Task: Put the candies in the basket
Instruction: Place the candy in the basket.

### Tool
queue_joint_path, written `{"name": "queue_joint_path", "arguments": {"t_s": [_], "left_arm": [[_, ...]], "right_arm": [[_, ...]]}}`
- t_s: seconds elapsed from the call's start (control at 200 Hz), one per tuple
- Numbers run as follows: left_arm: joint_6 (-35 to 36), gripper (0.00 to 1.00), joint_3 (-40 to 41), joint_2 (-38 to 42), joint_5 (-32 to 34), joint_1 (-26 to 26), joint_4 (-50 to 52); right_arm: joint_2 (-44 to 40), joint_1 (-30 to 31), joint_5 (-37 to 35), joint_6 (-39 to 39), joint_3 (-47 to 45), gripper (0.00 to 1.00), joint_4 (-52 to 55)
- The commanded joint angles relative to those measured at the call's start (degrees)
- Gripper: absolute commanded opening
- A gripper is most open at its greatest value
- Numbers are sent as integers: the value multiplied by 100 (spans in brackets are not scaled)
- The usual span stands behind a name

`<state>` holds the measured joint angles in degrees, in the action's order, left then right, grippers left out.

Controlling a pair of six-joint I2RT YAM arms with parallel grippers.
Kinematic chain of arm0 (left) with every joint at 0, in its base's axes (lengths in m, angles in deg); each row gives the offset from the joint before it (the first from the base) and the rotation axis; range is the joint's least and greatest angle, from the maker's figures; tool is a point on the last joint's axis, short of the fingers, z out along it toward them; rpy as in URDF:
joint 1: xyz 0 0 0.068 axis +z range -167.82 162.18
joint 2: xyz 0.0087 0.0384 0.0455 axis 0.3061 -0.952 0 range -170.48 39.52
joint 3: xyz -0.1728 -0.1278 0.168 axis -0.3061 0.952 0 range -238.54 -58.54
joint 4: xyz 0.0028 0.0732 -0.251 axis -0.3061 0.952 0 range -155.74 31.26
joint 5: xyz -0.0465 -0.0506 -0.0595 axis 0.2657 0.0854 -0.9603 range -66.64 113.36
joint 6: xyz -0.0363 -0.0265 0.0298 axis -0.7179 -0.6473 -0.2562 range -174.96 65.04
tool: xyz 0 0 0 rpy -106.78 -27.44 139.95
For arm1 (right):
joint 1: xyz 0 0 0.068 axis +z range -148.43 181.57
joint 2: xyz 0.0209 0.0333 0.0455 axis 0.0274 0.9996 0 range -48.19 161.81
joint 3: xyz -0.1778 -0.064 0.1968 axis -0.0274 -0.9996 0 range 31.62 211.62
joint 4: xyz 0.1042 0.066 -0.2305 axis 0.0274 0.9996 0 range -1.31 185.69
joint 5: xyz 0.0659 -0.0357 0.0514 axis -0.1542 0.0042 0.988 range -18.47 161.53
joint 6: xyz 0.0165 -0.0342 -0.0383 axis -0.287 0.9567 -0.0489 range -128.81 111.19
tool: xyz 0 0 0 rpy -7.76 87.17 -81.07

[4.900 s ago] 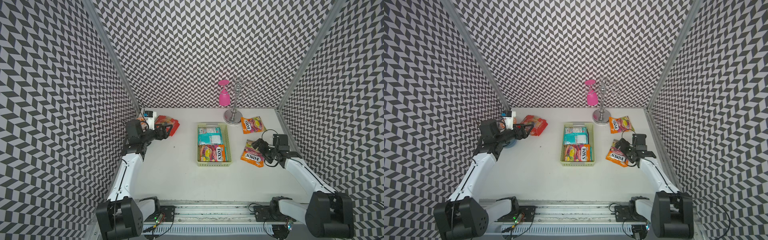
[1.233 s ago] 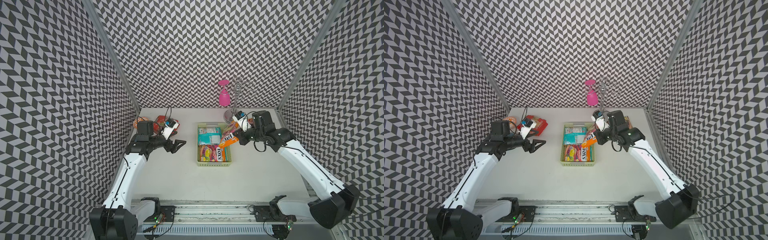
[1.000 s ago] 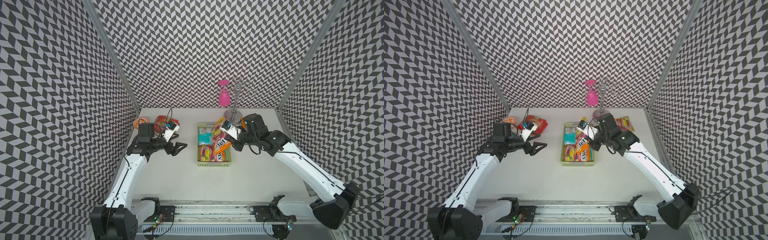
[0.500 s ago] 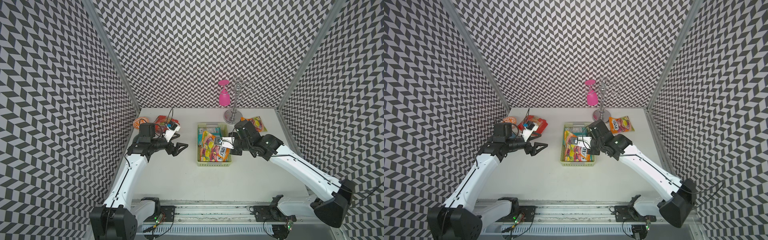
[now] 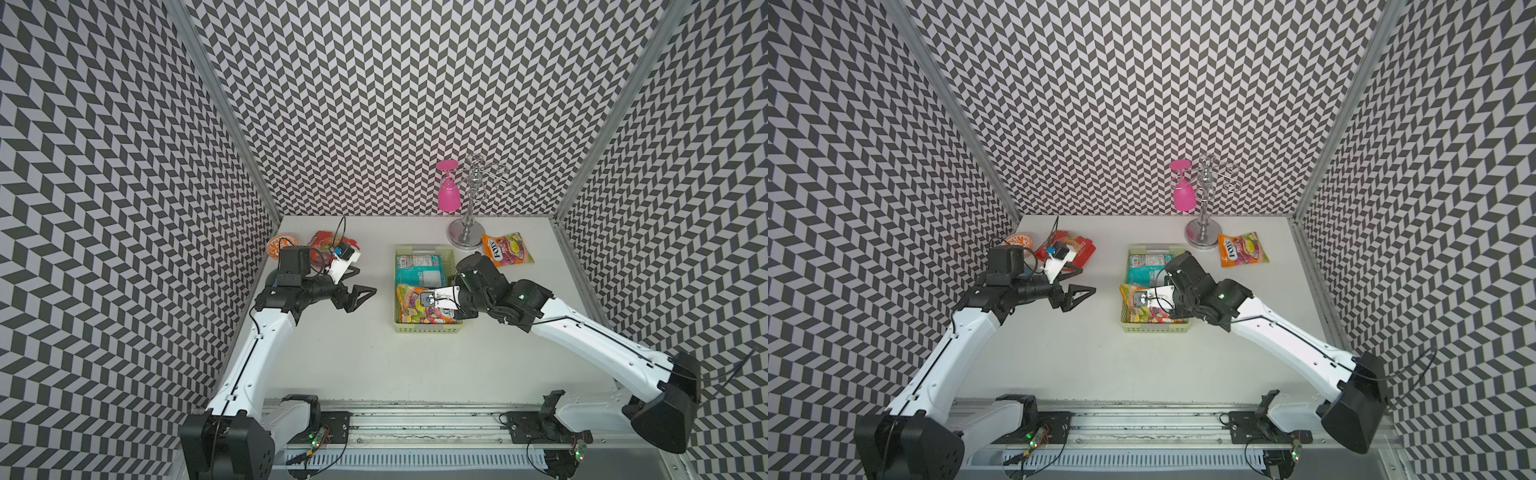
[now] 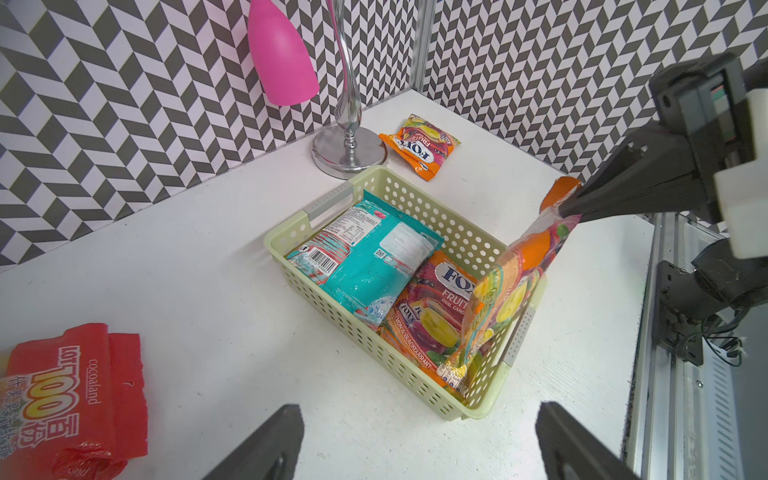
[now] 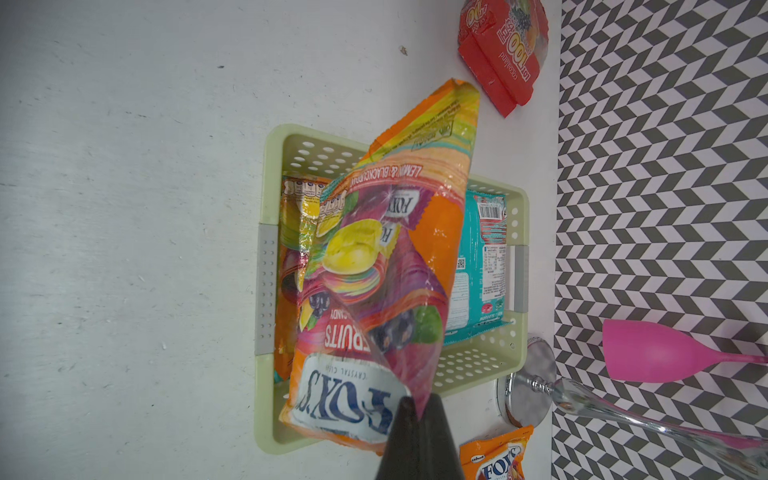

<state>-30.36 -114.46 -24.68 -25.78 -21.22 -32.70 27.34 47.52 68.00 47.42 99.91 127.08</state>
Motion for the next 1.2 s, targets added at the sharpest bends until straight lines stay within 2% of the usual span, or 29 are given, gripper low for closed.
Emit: {"name": "queue_joint_path", "arguments": {"t_s": [0.0, 0.37, 0.391, 0.411, 0.536, 0.671, 0.841, 0.986, 1.046, 1.192], "left_arm": [[-31, 92, 42, 106, -73, -35, -148], [-67, 92, 58, 97, -23, -26, -186], [-69, 92, 47, 101, -25, -33, -169], [-70, 92, 38, 104, -21, -33, -158], [-85, 92, 124, 128, -78, -38, -245], [-86, 92, 62, 101, -47, -36, -190], [-105, 93, 78, 74, -28, -24, -251], [-108, 93, 115, 101, -68, -24, -277], [-107, 93, 110, 79, -37, -22, -285], [-120, 93, 89, 83, -34, -25, -259]], "right_arm": [[80, 10, 156, 46, -33, 0, -541], [746, -12, 353, -231, -375, 0, -940], [779, -11, 319, -255, -393, 5, -976], [826, -8, 254, -296, -424, 15, -1053], [903, -8, -201, -477, -343, 47, -1213], [785, -16, -294, -481, -223, 63, -1271], [908, -29, 86, -1073, 34, 68, -1340], [1267, -165, 194, -1966, 333, 70, -1565], [1414, -231, 254, -2451, 471, 67, -1597], [1729, -586, 904, -3782, 610, 60, -1825]]}}
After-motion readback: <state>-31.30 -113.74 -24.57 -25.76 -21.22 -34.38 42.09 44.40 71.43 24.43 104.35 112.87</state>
